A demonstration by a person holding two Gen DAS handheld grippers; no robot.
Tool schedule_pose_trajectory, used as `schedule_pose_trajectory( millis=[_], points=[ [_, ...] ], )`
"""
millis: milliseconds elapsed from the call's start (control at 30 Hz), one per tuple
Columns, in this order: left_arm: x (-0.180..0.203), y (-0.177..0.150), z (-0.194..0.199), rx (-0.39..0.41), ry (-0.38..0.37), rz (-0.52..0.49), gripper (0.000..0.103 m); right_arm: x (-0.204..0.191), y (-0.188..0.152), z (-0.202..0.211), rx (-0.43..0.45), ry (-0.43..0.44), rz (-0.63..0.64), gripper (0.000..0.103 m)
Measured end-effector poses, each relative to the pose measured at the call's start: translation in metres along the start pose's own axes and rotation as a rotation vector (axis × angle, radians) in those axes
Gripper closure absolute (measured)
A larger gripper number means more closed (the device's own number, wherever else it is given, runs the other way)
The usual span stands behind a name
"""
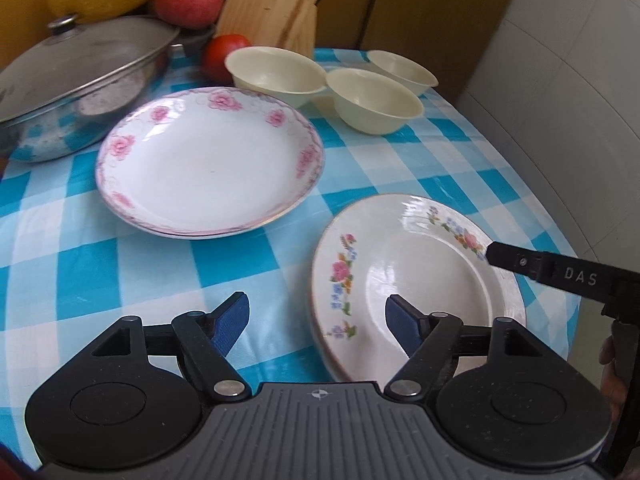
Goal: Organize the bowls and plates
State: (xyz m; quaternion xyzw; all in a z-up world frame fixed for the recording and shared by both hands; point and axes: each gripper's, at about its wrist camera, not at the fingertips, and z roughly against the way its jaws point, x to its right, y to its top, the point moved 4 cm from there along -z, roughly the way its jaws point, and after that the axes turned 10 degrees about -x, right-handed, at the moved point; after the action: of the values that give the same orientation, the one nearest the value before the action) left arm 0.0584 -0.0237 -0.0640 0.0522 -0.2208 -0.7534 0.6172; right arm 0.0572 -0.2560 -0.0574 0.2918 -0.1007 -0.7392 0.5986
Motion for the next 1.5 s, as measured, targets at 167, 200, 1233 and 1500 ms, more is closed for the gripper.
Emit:
schedule_pose_trajectory(
  millis=[167, 200, 1233, 1500],
  points=[
    [-0.022, 0.006, 0.01, 0.032, 0.025, 0.07, 0.02, -0.019, 0.015, -0.001, 0.025, 0.043, 0.01, 0.071],
    [-0.027, 0.008, 0.012, 0.039, 0.026, 0.087, 0.019, -0.024, 0.017, -0.001, 0.029, 0.053, 0.015, 0.071],
    [-0.113, 0.081, -0.016, 0.074, 0.181, 0.358, 0.014, -0.117, 0.083, -0.101, -0.09, 0.188, 0.072, 0.07],
    [-0.108, 0.086, -0.027, 0.054, 0.193, 0.33, 0.015, -0.125, 0.085, -0.113, -0.116, 0.183, 0.096, 0.07]
  ],
)
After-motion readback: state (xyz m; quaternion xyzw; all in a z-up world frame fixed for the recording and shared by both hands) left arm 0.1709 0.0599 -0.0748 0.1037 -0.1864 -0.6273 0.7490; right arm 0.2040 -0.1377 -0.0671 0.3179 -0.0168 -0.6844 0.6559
